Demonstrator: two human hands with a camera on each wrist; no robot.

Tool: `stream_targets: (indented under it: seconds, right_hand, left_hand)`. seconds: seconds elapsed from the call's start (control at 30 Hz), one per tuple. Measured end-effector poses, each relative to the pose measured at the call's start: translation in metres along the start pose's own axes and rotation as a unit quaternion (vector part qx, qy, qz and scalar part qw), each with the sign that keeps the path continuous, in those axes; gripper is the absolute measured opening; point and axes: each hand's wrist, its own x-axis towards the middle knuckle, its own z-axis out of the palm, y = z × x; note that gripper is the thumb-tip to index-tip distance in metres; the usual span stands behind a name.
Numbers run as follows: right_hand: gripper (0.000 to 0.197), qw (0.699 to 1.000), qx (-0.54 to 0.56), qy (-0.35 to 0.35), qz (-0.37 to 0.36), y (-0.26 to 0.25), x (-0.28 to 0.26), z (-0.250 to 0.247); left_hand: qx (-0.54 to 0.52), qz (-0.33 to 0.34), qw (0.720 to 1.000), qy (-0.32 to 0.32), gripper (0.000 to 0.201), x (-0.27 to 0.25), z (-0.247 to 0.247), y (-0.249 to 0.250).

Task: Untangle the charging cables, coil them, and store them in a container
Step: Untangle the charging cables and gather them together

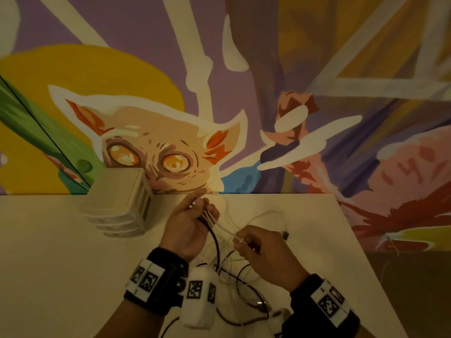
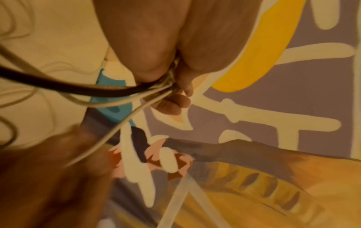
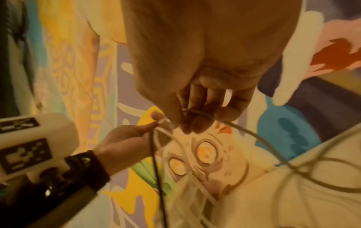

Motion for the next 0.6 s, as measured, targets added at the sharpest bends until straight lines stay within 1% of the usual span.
stream_targets:
  seconds: [0.03, 0.1, 0.17, 0.2, 0.23, 0.27, 0.3, 0.33, 0.37, 0.4, 0.43, 0.47, 0.5, 0.53, 0.6]
  right_hand:
    - [0.012, 1.000, -0.007, -0.022, 0.015, 0.010, -0.004, -0.005]
    - [0.020, 0.995, -0.024, -0.061, 0.074, 0.027, -0.011, -0.020]
    - [0.022, 0.990, -0.047, -0.070, 0.111, 0.032, -0.012, -0.037]
    - [0.022, 0.990, -0.064, -0.064, 0.110, 0.030, -0.010, -0.042]
    - [0.022, 0.990, -0.080, -0.059, 0.100, 0.026, -0.006, -0.045]
    - [0.021, 0.991, -0.090, -0.053, 0.086, 0.019, -0.001, -0.045]
    - [0.019, 0.992, -0.088, -0.049, 0.071, 0.013, 0.004, -0.044]
    - [0.016, 0.994, -0.082, -0.050, 0.058, 0.005, 0.009, -0.041]
    - [0.014, 0.995, -0.074, -0.057, 0.046, -0.002, 0.013, -0.038]
    - [0.013, 0.995, -0.069, -0.069, 0.037, -0.009, 0.017, -0.036]
    - [0.012, 0.994, -0.063, -0.081, 0.029, -0.014, 0.021, -0.034]
    - [0.013, 0.994, -0.062, -0.089, 0.023, -0.020, 0.024, -0.034]
    - [0.013, 0.994, -0.063, -0.092, 0.015, -0.024, 0.026, -0.033]
    - [0.014, 0.994, -0.066, -0.090, 0.008, -0.027, 0.027, -0.033]
    - [0.009, 0.996, -0.049, -0.074, 0.013, -0.026, 0.026, -0.033]
  left_hand:
    - [-0.008, 0.018, 1.000, -0.008, 0.024, 0.003, -0.004, 0.015]
    - [-0.016, 0.075, 0.997, -0.017, 0.023, 0.012, -0.015, 0.054]
    - [0.000, 0.137, 0.990, 0.018, 0.024, 0.016, -0.023, 0.092]
    - [0.045, 0.172, 0.983, 0.037, 0.026, 0.016, -0.026, 0.103]
    - [0.127, 0.211, 0.968, 0.053, 0.027, 0.015, -0.026, 0.107]
    - [0.239, 0.243, 0.938, 0.063, 0.027, 0.013, -0.024, 0.106]
    - [0.353, 0.260, 0.897, 0.055, 0.026, 0.010, -0.020, 0.097]
    - [0.446, 0.257, 0.857, 0.024, 0.024, 0.007, -0.015, 0.085]
    - [0.525, 0.241, 0.816, -0.023, 0.020, 0.002, -0.010, 0.069]
    - [0.596, 0.223, 0.768, -0.074, 0.017, -0.002, -0.005, 0.051]
    - [0.655, 0.204, 0.719, -0.114, 0.022, -0.007, 0.000, 0.033]
    - [0.689, 0.186, 0.685, -0.147, 0.030, -0.012, 0.005, 0.016]
    - [0.700, 0.163, 0.673, -0.174, 0.031, -0.015, 0.008, 0.003]
    - [0.701, 0.153, 0.670, -0.190, 0.024, -0.016, 0.009, -0.006]
    - [0.709, 0.150, 0.664, -0.182, 0.003, -0.014, 0.012, -0.008]
